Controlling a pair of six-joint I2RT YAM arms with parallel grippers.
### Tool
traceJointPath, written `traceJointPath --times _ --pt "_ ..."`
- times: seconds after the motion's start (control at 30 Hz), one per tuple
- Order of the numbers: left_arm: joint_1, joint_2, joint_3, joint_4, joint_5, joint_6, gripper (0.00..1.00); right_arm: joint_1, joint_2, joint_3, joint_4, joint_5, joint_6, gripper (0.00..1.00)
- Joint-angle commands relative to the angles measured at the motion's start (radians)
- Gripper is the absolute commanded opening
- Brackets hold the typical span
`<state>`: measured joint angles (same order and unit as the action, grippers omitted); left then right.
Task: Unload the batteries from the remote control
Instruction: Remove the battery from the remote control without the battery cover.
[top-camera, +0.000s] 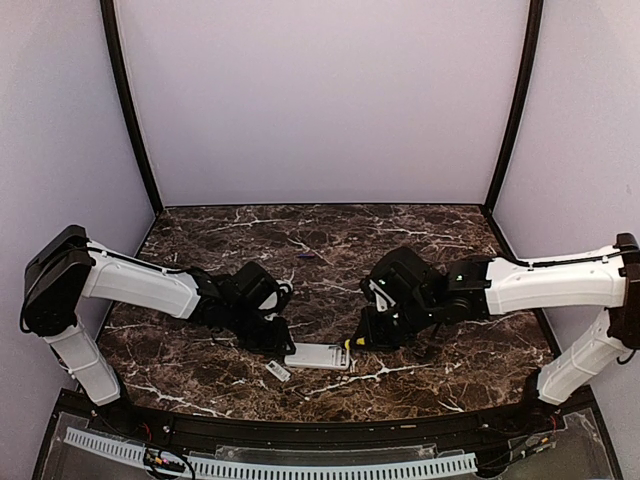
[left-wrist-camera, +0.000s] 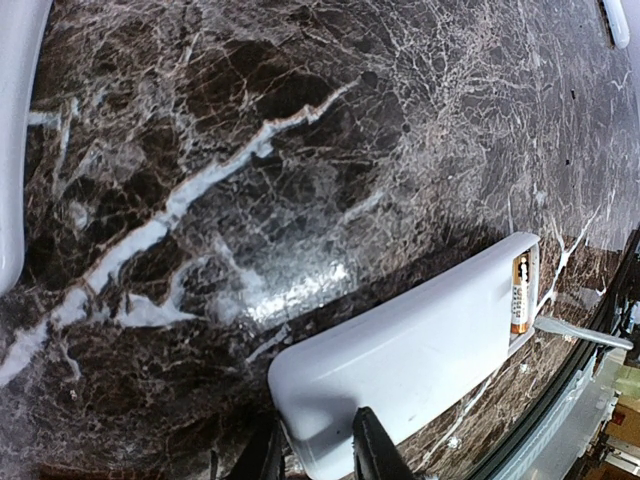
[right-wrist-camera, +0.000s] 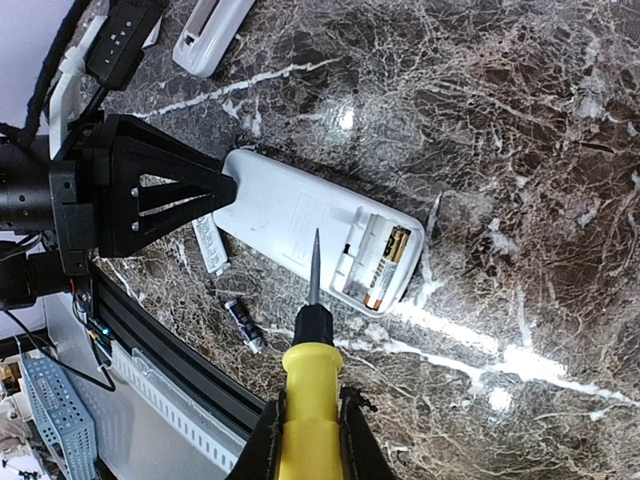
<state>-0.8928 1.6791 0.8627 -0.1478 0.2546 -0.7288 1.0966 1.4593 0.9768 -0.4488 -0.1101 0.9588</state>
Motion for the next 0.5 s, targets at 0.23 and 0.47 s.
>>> traceJointPath --times 0.23,0.47 --pt "-0.002 -0.099 0.063 -0.115 -0.13 0.095 0.44 -0.028 -0.134 -0.065 -0.03 0.107 0.037 0.0" --pt "0.007 -0.07 0.163 -0.144 -0.101 0.167 0.51 -0.062 -0.162 -0.149 -0.017 0.085 0.066 0.0"
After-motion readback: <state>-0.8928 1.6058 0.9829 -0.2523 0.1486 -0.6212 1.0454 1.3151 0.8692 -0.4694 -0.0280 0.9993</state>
